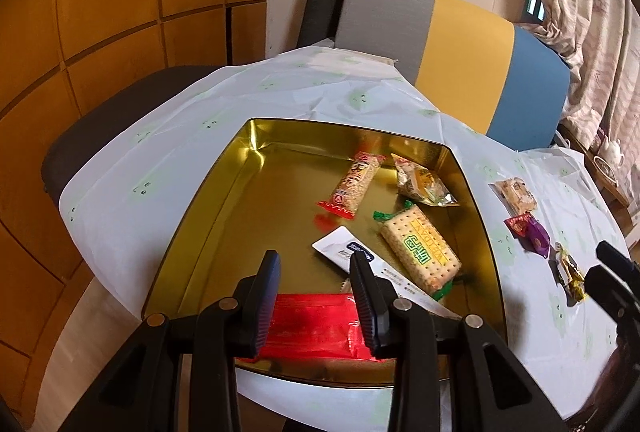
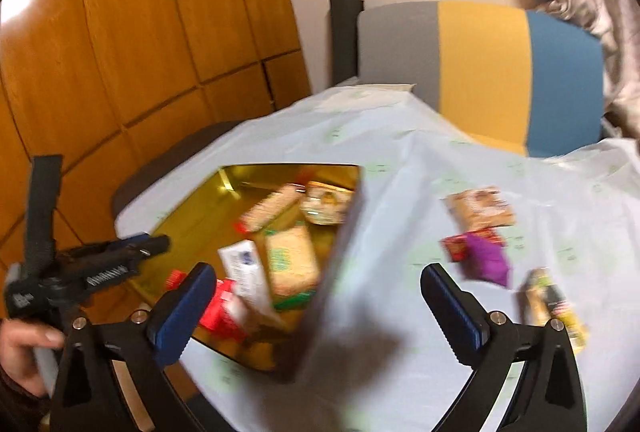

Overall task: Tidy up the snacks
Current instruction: 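Carry the large red pack into the gold tray and open the right gripper, then move the left gripper over to the purple pack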

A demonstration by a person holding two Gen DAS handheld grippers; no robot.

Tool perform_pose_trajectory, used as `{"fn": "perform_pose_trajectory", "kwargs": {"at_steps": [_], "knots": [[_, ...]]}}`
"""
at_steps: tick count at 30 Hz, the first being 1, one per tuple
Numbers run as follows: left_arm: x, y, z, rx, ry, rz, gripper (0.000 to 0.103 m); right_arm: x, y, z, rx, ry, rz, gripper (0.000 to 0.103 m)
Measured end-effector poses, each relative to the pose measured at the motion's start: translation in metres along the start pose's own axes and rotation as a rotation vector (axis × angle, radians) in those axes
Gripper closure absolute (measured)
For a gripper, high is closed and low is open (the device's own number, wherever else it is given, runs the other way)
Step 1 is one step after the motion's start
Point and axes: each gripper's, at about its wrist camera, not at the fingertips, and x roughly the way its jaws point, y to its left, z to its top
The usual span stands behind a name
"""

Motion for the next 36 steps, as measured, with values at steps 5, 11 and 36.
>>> {"fn": "perform_pose_trajectory", "kwargs": {"at_steps": [5, 11, 36], "knots": [[-0.002, -0.01, 0.0, 0.028, 0.0, -0.006, 0.067, -0.013, -0.033, -0.005, 0.0, 0.018, -0.065, 0.0], [-0.003, -0.021, 0.0, 0.059, 0.001, -0.017, 0.067, -0.025, -0.076, -0.008, 0.021, 0.076, -0.139, 0.0], [-0.003, -0.083, 0.003, 0.227, 0.026, -0.069, 0.067, -0.086, -0.297, -0.017, 0.452, 0.096, -0.489, 0.0]]}}
